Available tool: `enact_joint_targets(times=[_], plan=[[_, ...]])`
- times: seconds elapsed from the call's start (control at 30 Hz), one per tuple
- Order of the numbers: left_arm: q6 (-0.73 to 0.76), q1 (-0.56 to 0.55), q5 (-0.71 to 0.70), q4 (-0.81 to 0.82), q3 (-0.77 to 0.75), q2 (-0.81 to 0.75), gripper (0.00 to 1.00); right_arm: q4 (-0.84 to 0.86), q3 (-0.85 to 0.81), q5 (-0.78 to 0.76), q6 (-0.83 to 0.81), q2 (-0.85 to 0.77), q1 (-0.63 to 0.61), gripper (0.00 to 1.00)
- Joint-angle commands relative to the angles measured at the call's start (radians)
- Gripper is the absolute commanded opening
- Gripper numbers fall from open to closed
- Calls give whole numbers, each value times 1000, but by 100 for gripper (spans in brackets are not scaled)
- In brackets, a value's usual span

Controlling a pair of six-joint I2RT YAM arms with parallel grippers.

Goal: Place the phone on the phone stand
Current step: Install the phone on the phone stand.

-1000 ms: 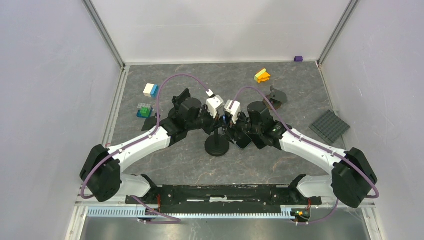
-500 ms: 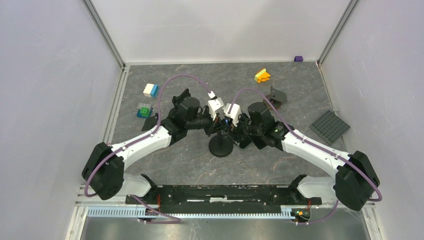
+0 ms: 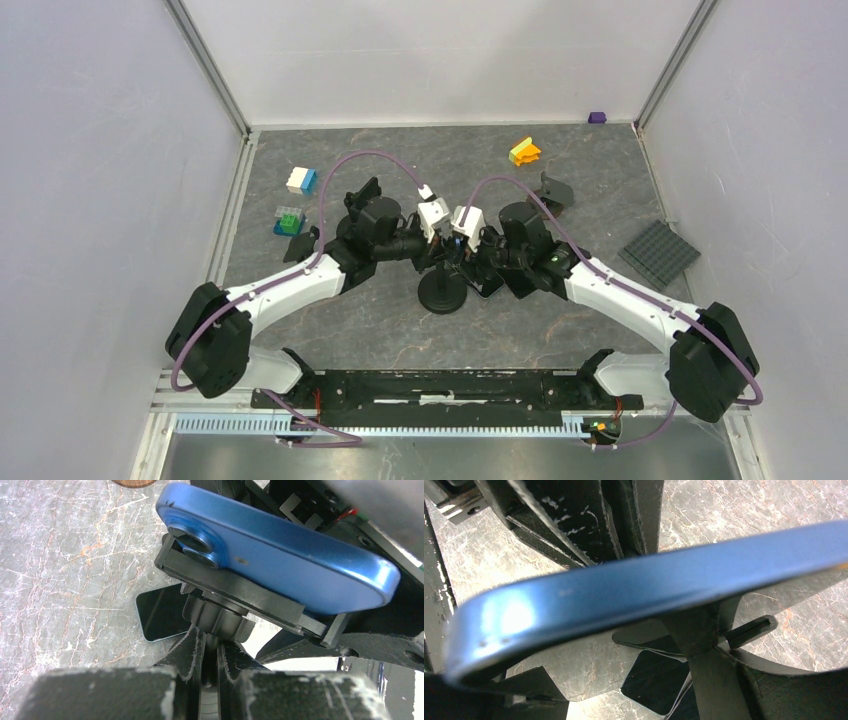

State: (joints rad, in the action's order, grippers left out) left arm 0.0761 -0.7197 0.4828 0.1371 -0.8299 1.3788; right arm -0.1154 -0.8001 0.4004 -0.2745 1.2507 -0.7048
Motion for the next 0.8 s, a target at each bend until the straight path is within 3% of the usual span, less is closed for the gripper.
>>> enact_joint_targets(times=[0.0, 0.07, 0.37, 0.63, 0.77], plan=[[1, 4, -101, 62, 21, 58, 2, 181, -36, 354, -35, -71, -63, 47], [1, 6, -100, 63, 22, 58, 2, 181, -33, 354, -32, -78, -55, 54], [-4, 20, -85, 75, 34, 52, 2, 176, -10, 354, -32, -120, -11, 72], [-5, 22, -89, 78, 33, 48, 2, 167, 4, 357, -32, -143, 23, 96], [-7, 22, -88, 80, 35, 47, 2, 150, 10, 357, -44, -152, 32, 98]])
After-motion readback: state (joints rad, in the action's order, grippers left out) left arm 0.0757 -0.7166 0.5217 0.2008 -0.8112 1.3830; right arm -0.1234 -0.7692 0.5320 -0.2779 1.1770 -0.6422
